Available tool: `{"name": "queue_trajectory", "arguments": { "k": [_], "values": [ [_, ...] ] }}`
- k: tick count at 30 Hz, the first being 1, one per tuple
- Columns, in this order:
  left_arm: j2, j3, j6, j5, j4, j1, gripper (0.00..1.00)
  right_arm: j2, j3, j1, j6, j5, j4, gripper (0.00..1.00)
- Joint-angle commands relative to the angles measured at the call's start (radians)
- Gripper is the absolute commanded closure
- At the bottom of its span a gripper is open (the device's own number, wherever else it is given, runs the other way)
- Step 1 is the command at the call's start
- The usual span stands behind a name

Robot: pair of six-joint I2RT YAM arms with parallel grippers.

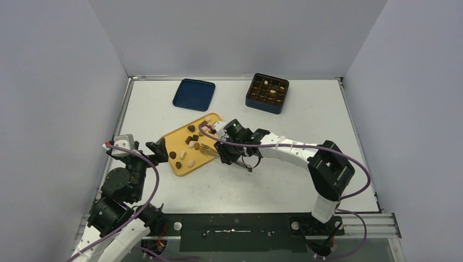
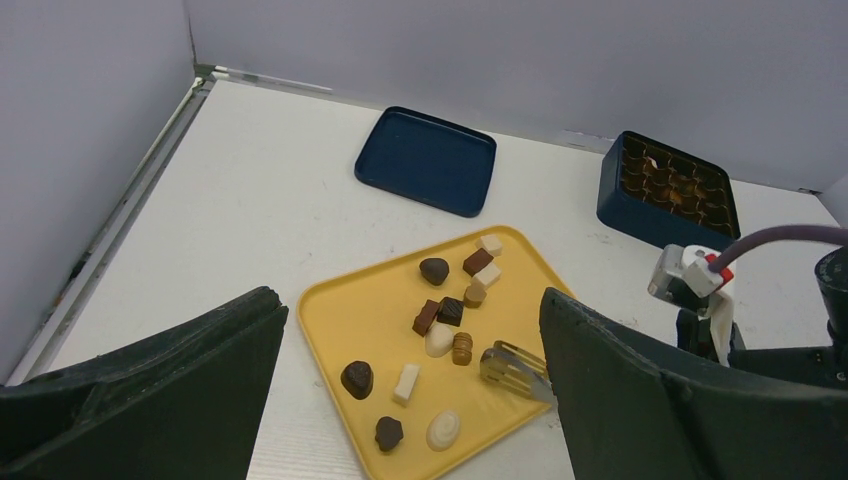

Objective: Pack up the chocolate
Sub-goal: Pick up the fake chocolate from the plate, then place the fake chocolate in the packing box.

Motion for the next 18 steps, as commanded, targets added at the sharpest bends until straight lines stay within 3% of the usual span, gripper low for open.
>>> {"name": "queue_trajectory", "arguments": {
  "k": [1, 11, 18],
  "values": [
    [0.0, 0.01, -0.001, 0.006, 0.034, 0.007, 0.03, -0.067, 0.06, -0.066, 0.076, 0.045, 0.058, 0.79],
    [0.008, 0.006, 0.0, 0.032, 0.041, 0.007, 0.03, -0.096, 0.132, -0.25, 0.128, 0.077, 0.073, 0.79],
    [0.029, 0.004, 0.0, 0.056, 0.043, 0.007, 0.03, -0.05, 0.201, -0.448, 0.137, 0.102, 0.101, 0.77]
  ]
}}
